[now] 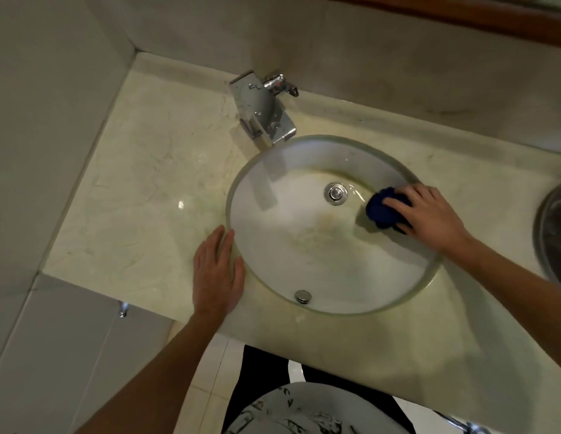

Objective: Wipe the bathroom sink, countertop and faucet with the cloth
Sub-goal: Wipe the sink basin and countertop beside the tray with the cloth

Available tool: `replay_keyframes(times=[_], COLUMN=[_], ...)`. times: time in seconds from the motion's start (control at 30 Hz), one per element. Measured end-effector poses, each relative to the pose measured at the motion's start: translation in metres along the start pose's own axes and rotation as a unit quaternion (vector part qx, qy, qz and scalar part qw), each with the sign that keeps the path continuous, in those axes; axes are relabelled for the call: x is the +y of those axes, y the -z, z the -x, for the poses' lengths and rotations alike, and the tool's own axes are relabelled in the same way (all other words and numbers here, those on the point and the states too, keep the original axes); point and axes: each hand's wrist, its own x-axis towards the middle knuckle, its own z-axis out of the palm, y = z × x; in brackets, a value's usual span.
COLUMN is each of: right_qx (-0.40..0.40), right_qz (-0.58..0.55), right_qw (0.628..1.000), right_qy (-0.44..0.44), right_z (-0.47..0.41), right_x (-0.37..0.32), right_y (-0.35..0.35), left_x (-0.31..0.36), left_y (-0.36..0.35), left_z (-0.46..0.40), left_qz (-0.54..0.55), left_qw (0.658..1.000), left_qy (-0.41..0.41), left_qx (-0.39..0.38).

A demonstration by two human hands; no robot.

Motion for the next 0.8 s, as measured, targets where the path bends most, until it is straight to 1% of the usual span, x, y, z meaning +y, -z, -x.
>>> replay_keyframes(times=[0.07,0.17,0.27,0.37,0.43,0.5,0.63,0.7,0.8], right_qx=[-0.009,-0.019,0.007,0.015,0.0,-0.001,0.077,0.092,0.067], right_qz=[-0.042,-0.109,-0.206,-0.28,-0.315,-0.325,-0.295,-0.293,-0.283], right_qw=[0.998,0.988,0.962,0.94,0.931,0.933,0.947,0.95,0.955], right_qy=[-0.038,-0.111,-0.18,-0.196,-0.184,-0.156,-0.1,-0.056,0.057], right_z=[0.026,0.068,0.101,0.104,0.093,0.076,0.032,0.01,-0.006], right_x=[-0.009,-0.04,-0.095,-0.162,-0.193,-0.204,-0.203,-0.214,-0.25], right_y=[0.001,-0.006,-0.013,-0.018,-0.017,-0.01,0.014,0.021,0.013], left_x=[0.0,0.001,0.002,0.002,0.002,0.003,0.002,0.001,0.006], left_y=[0.0,0.001,0.001,0.0,0.001,0.001,0.002,0.005,0.027], left_z=[0.0,0.001,0.0,-0.001,-0.001,0.0,0.001,0.004,0.007], left_qz=[-0.006,-0.004,0.0,-0.003,0.003,0.013,0.052,0.13,0.274], left_qw=[1.0,1.0,1.0,1.0,1.0,1.0,0.998,0.991,0.957], left_qy=[-0.004,-0.007,-0.006,-0.009,-0.005,-0.003,-0.021,-0.022,0.014], left_qx=[0.003,0.009,0.013,0.012,0.011,0.009,0.016,0.034,0.097])
